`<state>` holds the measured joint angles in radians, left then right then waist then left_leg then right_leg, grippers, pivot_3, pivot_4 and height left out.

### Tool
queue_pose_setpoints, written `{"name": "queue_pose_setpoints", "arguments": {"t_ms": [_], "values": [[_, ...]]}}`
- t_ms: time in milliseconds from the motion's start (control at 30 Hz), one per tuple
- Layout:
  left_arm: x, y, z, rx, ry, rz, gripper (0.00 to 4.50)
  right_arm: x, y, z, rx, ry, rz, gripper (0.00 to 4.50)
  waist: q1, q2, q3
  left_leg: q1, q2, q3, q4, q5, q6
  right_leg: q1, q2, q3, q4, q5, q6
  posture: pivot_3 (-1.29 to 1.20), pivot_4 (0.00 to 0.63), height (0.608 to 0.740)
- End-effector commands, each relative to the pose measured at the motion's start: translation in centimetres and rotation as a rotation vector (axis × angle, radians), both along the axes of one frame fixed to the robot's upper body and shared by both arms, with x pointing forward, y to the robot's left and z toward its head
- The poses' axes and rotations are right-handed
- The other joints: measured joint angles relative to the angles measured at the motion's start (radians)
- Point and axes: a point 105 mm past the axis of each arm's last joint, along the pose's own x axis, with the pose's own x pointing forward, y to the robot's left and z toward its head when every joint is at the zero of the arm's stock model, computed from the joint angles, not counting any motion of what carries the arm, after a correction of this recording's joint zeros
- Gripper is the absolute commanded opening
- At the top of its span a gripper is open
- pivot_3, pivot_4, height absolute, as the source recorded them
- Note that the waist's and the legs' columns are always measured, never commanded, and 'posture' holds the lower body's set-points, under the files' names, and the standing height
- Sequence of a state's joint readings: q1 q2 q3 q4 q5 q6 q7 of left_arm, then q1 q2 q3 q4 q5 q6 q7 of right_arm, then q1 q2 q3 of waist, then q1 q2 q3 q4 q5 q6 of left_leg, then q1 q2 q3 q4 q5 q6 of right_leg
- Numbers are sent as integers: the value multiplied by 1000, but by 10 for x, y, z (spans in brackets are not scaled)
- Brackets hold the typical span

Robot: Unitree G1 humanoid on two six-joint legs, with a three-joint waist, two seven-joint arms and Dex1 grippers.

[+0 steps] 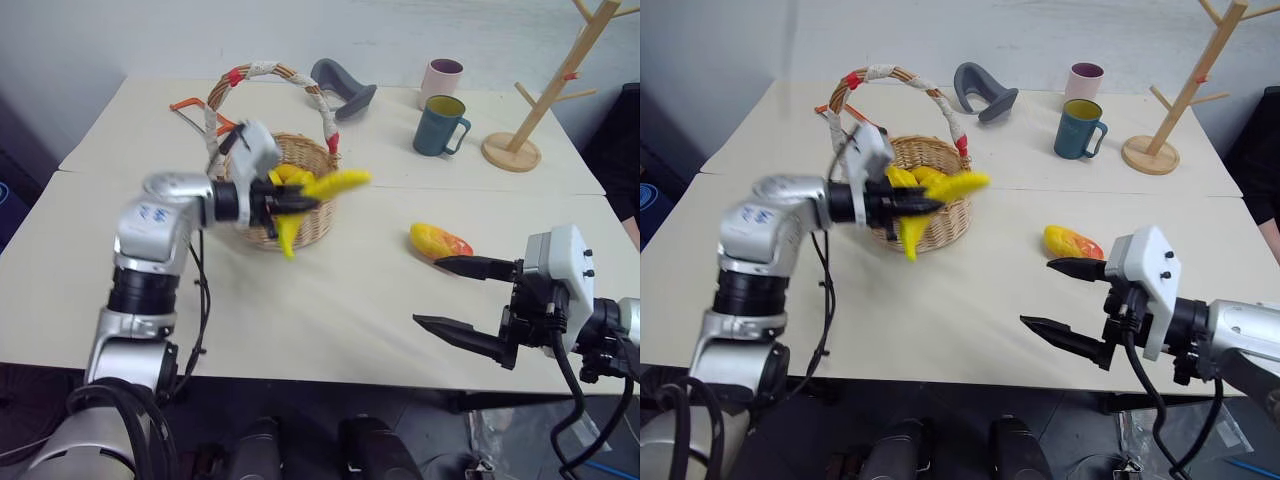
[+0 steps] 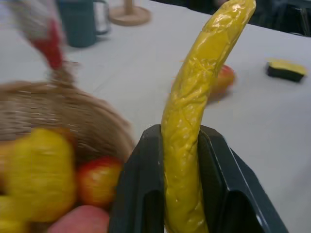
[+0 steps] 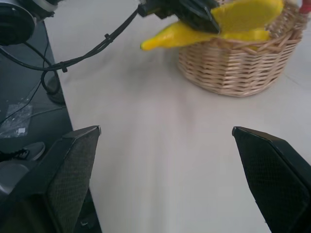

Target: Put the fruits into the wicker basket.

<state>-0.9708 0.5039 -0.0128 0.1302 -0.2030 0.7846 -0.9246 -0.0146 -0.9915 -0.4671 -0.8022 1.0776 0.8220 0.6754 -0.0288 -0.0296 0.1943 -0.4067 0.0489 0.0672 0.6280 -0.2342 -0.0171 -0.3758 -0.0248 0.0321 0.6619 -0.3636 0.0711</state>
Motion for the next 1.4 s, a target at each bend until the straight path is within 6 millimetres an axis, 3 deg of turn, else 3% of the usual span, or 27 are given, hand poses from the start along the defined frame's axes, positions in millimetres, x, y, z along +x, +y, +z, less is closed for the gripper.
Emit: {"name": "queue_pose_setpoints", "arguments": {"t_ms": [33,133,233,400,533,633,767,900,967,1033,1200,1400], "values": [[30,28,19,102,-109,274,592,2,4,3,13,-35,17,4500,1,0,0,0,0,0,0,0,0,0,0,0,0,0,0,0,150,740],[44,34,27,63,-116,370,592,7,4,1,15,-38,17,4500,2,0,0,0,0,0,0,0,0,0,-1,0,0,0,0,0,150,740],[46,32,21,105,-117,370,592,10,4,4,16,-55,21,4500,2,0,0,-1,0,1,0,0,0,0,-1,0,-1,0,1,0,150,740],[40,26,13,137,-98,331,2184,16,1,9,23,-72,3,4500,3,-1,0,-1,0,1,-1,2,-4,-1,-1,0,-1,0,0,0,150,740],[37,26,19,94,-114,312,3415,17,-9,9,27,-74,-54,4500,1,0,0,-1,0,1,-1,2,-4,-1,-1,1,-1,0,0,0,150,740],[16,18,32,-12,-109,147,3415,12,-26,4,34,-55,-149,4500,3,0,0,-1,0,1,-1,2,-4,-1,-1,0,0,0,0,0,150,740],[-35,17,49,-128,-104,-180,3415,-2,-53,-4,13,-30,-287,4500,2,0,0,-1,0,1,-1,2,-6,-1,-1,0,-1,0,0,0,150,740],[-65,39,28,18,-38,-314,3415,-9,-84,-9,-29,0,-429,4500,-7,0,0,2,1,4,-2,3,-7,0,-1,1,-1,0,0,0,150,740],[-73,44,22,61,-24,-358,3959,-7,-94,-10,-40,8,-469,4500,-4,0,0,4,1,4,-3,2,-6,2,-1,2,0,0,0,0,150,740],[-89,44,16,102,-25,-455,4466,1,-102,-11,-60,8,-497,4500,-3,0,0,4,0,3,-3,2,-1,2,-1,1,0,1,-2,0,150,740],[-98,35,3,160,-58,-526,4466,32,-98,-16,-136,-30,-472,4500,0,0,0,3,0,3,-3,2,1,1,-2,2,-1,1,-2,0,150,740],[-96,22,-2,129,-89,-537,4466,113,-89,-27,-116,-35,-490,4500,-9,0,0,0,0,4,-2,1,2,-2,-1,3,-1,1,-2,0,150,740]]}}
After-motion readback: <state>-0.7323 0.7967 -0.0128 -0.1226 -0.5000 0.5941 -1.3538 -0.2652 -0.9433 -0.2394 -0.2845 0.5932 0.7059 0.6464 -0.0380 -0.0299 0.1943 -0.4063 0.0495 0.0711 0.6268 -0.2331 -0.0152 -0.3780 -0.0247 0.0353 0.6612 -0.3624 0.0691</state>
